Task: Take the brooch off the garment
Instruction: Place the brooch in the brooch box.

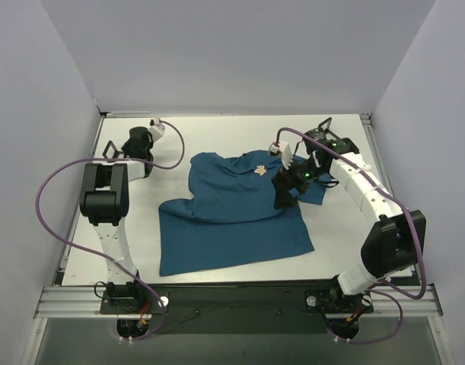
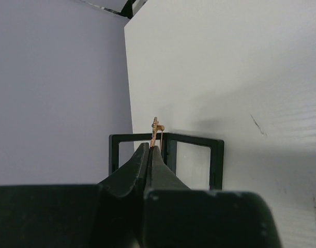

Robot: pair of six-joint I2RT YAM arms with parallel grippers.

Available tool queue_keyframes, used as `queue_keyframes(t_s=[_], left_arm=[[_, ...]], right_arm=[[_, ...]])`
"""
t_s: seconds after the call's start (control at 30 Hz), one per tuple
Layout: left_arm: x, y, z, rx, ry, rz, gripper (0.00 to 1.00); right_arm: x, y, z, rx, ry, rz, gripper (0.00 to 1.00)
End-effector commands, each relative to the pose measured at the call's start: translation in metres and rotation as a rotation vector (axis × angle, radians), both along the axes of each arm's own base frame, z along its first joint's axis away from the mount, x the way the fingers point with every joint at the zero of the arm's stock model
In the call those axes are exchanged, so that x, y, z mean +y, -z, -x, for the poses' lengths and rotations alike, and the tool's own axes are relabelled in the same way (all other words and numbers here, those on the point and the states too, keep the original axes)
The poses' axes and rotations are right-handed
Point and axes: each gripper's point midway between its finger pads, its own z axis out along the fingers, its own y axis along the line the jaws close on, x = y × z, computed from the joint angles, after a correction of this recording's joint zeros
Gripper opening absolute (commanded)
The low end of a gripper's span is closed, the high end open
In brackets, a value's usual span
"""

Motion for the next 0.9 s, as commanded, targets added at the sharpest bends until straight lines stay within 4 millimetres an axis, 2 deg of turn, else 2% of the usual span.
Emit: queue_keyframes(t_s=[0.0, 0.3, 0.33, 0.53, 0.63, 0.87], left_arm=[[0.016, -0.017, -0.014, -0.057, -0.056, -0.049, 0.0], [0.019, 0.0, -0.009, -0.027, -0.068, -0.03, 0.0], [0.035, 0.002, -0.005, -0.022, -0.097, -0.028, 0.0], [0.041, 0.018, -0.003, 0.007, -0.117, -0.019, 0.0], [0.046, 0.021, -0.002, 0.012, -0.126, -0.017, 0.0], [0.042, 0.022, 0.001, 0.006, -0.109, 0.016, 0.0]], right_arm=[[-0.003, 0.007, 0.007, 0.052, -0.029, -0.046, 1.0], [-0.002, 0.003, 0.008, 0.037, -0.04, -0.074, 1.0], [-0.002, 0.003, 0.008, 0.037, -0.04, -0.078, 1.0], [-0.001, 0.003, 0.009, 0.041, -0.04, -0.082, 1.0], [-0.002, 0.003, 0.01, 0.039, -0.041, -0.077, 1.0], [0.0, 0.002, 0.007, 0.045, -0.034, -0.084, 1.0]])
